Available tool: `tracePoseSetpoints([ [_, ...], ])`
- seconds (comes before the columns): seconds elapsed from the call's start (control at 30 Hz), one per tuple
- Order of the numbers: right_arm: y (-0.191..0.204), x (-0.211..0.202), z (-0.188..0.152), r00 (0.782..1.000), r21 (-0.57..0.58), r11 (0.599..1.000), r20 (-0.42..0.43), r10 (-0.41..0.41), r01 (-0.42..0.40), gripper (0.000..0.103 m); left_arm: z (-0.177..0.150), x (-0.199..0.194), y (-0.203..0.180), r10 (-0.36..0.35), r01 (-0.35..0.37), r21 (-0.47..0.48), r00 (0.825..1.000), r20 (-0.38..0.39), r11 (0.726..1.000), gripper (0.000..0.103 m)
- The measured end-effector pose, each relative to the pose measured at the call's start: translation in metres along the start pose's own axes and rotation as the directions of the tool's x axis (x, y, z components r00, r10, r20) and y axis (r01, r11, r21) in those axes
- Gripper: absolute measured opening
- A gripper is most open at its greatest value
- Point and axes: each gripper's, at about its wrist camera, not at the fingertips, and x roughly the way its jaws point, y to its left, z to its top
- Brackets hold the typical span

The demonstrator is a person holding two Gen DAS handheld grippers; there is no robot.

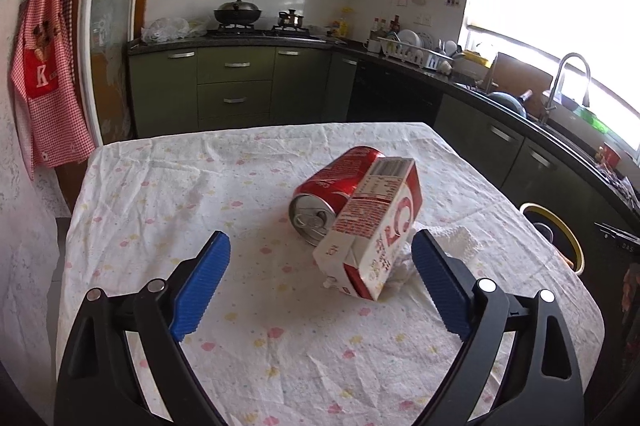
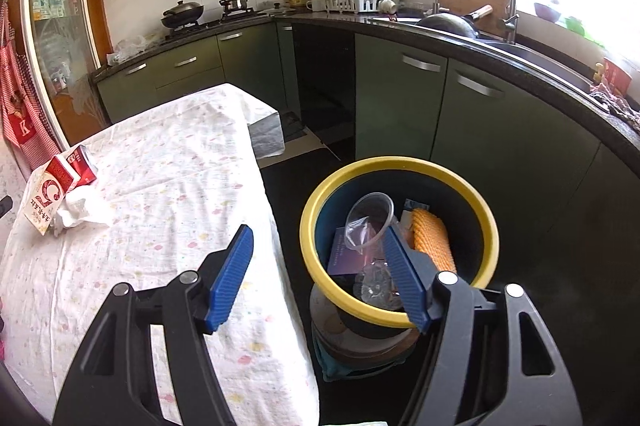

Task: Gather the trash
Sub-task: 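Reach the left gripper to the white milk carton and grasp it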

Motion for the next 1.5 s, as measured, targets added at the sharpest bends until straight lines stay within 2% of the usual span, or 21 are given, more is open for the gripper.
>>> tracePoseSetpoints([
  [0.23, 0.006, 0.006, -0.006, 0.998, 0.011, 0.998, -0.015, 0.054, -0.054, 0.064, 0.006, 0.029, -0.013, -0.097, 0.102, 0.03, 0.986, -0.135, 0.994, 0.091],
  [0.5, 0.007, 0.013, -0.009, 0.997, 0.014, 0.997, -0.034, 0.076, -0.076, 0.064, 0.018, 0.063, -0.008, -0.153, 0.154, -0.011, 0.967, -0.204, 0.988, 0.09],
  [0.57, 0.007, 0.013, -0.01, 0.997, 0.016, 0.997, -0.034, 0.076, -0.075, 0.064, 0.019, 0.067, -0.008, -0.161, 0.161, -0.02, 0.965, -0.209, 0.987, 0.085],
  [0.63, 0.005, 0.014, -0.009, 0.996, 0.016, 0.997, -0.037, 0.076, -0.076, 0.064, 0.021, 0.068, -0.008, -0.171, 0.171, -0.02, 0.962, -0.212, 0.985, 0.073],
  [0.67, 0.005, 0.014, -0.009, 0.996, 0.016, 0.997, -0.038, 0.076, -0.076, 0.064, 0.021, 0.068, -0.01, -0.175, 0.176, -0.014, 0.961, -0.213, 0.984, 0.072],
  [0.77, 0.005, 0.015, -0.008, 0.996, 0.018, 0.997, -0.04, 0.081, -0.081, 0.064, 0.022, 0.067, -0.017, -0.173, 0.179, 0.008, 0.961, -0.214, 0.984, 0.066],
  [0.83, 0.006, 0.015, -0.009, 0.996, 0.014, 0.997, -0.041, 0.082, -0.082, 0.065, 0.022, 0.063, -0.022, -0.172, 0.181, 0.025, 0.963, -0.209, 0.983, 0.057],
  [1.1, 0.01, 0.019, -0.012, 0.995, 0.009, 0.996, -0.051, 0.091, -0.09, 0.065, 0.02, 0.066, -0.043, -0.163, 0.187, 0.083, 0.959, -0.233, 0.979, 0.056],
  [1.17, 0.009, 0.019, -0.012, 0.995, 0.009, 0.996, -0.052, 0.09, -0.09, 0.065, 0.019, 0.069, -0.046, -0.162, 0.187, 0.089, 0.958, -0.237, 0.978, 0.053],
  [1.23, 0.007, 0.019, -0.012, 0.995, 0.013, 0.996, -0.05, 0.089, -0.089, 0.065, 0.018, 0.07, -0.048, -0.148, 0.175, 0.096, 0.96, -0.238, 0.98, 0.042],
  [1.3, 0.005, 0.018, -0.012, 0.995, 0.015, 0.996, -0.048, 0.088, -0.087, 0.065, 0.018, 0.07, -0.049, -0.133, 0.16, 0.1, 0.963, -0.236, 0.982, 0.036],
  [1.5, 0.004, 0.015, -0.012, 0.995, 0.019, 0.996, -0.04, 0.091, -0.09, 0.065, 0.02, 0.049, -0.052, -0.095, 0.125, 0.138, 0.974, -0.208, 0.982, 0.035],
])
